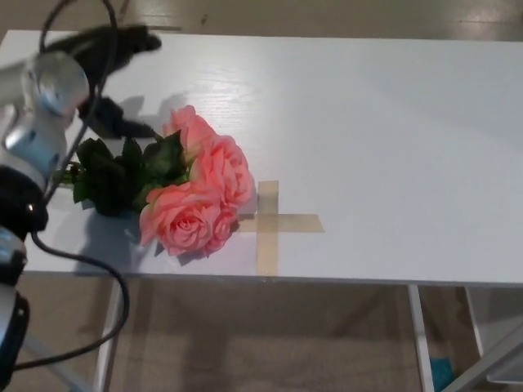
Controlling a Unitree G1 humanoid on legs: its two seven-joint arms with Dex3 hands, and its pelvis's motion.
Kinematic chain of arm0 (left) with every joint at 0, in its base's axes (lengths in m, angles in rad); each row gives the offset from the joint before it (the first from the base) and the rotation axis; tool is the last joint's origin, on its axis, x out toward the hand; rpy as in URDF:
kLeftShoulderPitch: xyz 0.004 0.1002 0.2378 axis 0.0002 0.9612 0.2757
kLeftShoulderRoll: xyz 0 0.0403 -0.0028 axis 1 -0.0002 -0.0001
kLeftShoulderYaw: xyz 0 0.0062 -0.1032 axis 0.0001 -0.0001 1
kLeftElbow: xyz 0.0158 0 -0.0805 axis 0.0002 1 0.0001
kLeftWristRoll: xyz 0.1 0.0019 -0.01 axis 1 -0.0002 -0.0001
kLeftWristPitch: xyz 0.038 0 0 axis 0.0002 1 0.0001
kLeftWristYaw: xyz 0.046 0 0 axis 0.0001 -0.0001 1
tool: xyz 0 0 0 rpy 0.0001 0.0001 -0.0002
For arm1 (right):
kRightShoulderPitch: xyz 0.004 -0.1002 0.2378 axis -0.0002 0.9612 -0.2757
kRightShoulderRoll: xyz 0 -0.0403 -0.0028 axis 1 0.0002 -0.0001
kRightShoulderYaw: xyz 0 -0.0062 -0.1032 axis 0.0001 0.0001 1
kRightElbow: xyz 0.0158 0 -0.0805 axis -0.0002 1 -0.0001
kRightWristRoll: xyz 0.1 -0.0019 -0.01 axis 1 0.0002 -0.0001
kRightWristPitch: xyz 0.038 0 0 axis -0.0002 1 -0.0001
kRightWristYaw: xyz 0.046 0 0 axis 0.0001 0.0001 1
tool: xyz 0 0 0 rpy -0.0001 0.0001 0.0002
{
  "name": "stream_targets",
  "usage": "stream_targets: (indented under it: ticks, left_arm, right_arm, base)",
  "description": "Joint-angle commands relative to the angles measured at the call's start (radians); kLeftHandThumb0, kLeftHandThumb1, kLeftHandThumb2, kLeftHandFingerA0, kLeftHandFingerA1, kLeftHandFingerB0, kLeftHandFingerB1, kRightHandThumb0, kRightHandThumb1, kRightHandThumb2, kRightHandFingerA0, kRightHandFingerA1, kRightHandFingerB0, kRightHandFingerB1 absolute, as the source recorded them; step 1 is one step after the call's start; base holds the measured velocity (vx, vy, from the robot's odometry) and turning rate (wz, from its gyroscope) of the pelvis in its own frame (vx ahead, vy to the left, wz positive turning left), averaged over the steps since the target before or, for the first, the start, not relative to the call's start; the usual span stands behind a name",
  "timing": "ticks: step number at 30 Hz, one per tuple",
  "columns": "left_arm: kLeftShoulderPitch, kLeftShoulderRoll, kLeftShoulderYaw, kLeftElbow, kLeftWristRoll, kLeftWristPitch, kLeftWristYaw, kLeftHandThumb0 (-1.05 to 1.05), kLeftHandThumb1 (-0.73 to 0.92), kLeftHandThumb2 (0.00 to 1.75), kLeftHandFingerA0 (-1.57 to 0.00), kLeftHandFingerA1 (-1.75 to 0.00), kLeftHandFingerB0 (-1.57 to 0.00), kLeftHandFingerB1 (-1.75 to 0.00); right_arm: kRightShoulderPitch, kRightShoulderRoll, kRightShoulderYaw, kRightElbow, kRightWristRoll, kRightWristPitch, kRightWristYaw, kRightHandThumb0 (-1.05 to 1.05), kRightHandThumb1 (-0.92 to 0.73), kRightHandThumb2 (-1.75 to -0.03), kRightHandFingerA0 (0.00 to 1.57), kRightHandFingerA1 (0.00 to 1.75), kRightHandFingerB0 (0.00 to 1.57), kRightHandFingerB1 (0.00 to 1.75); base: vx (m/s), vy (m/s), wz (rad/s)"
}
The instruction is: Use the left hand to pick up the rose and passes it to a human.
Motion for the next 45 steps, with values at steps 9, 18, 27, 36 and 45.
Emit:
stream_targets:
  ticks: [9, 18, 27, 36, 45]
  left_arm:
    - [-0.029, 0.059, 0.028, -0.031, 0.011, 0.017, -0.064, -0.28, 0.21, 0.8, 0.0, -0.48, 0.0, -0.47]
    - [-0.025, 0.063, -0.01, 0.015, 0.036, 0.013, -0.056, -0.54, 0.38, 0.65, -0.07, -0.3, -0.09, -0.34]
    - [-0.061, 0.043, -0.131, 0.151, 0.091, 0.0, -0.133, -0.52, 0.37, 0.71, -0.08, -0.24, -0.08, -0.3]
    - [-0.057, 0.022, -0.158, 0.211, 0.081, -0.022, -0.142, -0.48, 0.34, 0.73, -0.04, -0.27, -0.04, -0.33]
    - [0.035, -0.048, -0.151, 0.229, 0.063, -0.004, -0.102, -0.48, 0.39, 0.52, -0.04, -0.25, -0.09, -0.26]
  right_arm:
    - [0.003, -0.011, 0.006, 0.004, -0.007, 0.0, 0.002, -0.57, -0.8, -0.64, 0.62, 0.58, 0.31, 0.31]
    - [0.004, -0.011, 0.002, 0.003, -0.001, 0.001, 0.01, -0.57, -0.8, -0.64, 0.63, 0.58, 0.31, 0.31]
    - [0.002, -0.007, -0.003, 0.002, 0.003, 0.005, 0.013, -0.57, -0.8, -0.64, 0.63, 0.58, 0.32, 0.31]
    - [-0.002, -0.007, -0.008, 0.004, 0.003, 0.009, 0.02, -0.57, -0.8, -0.64, 0.63, 0.58, 0.32, 0.31]
    - [-0.006, -0.003, -0.014, 0.002, 0.004, 0.01, 0.025, -0.57, -0.8, -0.64, 0.62, 0.57, 0.32, 0.31]
  base:
    - [0.0, 0.0, 0.0]
    - [0.0, 0.0, 0.0]
    - [0.0, 0.0, 0.0]
    - [0.0, 0.0, 0.0]
    - [0.0, 0.0, 0.0]
